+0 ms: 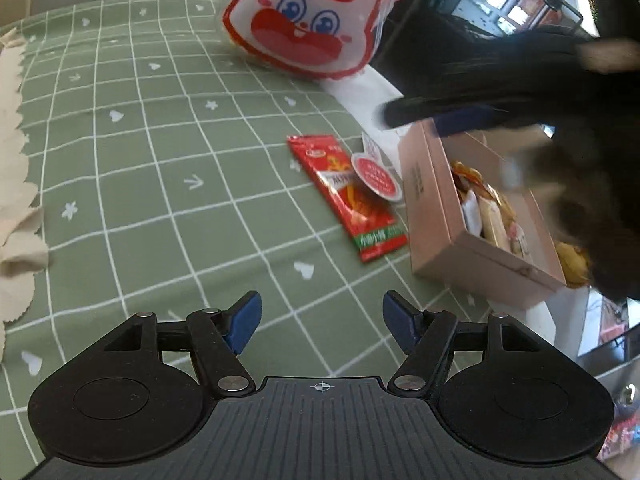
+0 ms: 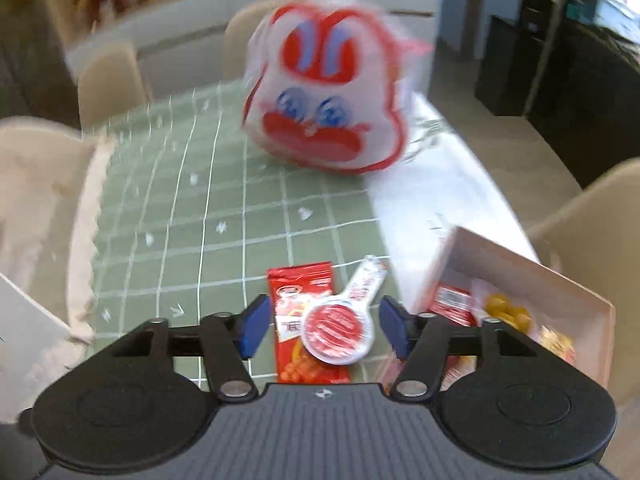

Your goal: Organize snacks

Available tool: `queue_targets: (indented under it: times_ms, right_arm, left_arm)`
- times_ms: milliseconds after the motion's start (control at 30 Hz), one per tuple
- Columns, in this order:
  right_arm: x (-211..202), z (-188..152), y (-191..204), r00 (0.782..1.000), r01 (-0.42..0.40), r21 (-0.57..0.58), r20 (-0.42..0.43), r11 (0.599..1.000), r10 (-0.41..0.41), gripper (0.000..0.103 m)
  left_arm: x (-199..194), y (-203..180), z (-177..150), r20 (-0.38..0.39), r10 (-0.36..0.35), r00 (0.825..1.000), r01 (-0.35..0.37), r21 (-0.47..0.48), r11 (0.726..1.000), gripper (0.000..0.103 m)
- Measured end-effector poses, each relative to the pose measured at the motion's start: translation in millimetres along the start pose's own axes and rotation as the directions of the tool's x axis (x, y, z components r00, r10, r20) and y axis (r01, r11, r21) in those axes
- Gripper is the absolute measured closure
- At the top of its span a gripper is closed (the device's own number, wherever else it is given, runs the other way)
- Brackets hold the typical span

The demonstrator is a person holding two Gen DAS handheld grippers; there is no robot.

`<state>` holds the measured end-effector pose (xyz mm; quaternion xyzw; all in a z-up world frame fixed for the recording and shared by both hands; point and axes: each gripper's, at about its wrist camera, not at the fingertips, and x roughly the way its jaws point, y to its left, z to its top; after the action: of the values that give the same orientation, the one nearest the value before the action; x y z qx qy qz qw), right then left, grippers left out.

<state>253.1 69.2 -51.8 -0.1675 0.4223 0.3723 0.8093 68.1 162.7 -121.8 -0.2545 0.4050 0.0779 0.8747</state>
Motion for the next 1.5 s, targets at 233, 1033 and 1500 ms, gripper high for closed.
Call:
queue_targets:
  times_ms: [233,1033,1500]
  right_arm:
    - [82.3,20.7,24.2,0.983,0.115,-0.061,-0.134,0.991,-0.122,0.046]
    - [41.6,-50.2,44.4,0.973,-0.146,-0.027,-0.182,0.989,0.139,0.096]
    - [-19.0,-150.2,5.3,0.991,-0.045,0.04,-0.128,0.998,0.05,0.097]
  left_arm:
    - [-17.7,14.2,-0.7,0.015,-0.033,0.999,0.033,0.004,0.999,0.03]
    - [-13.3,27.0,-6.2,-0.017,-0.002,1.0,0.002,-0.036,0.999,0.031]
    - [17.4,0.6,27.8,-0.02,0.047,0.999,-0.046,0.024,0.999,0.04]
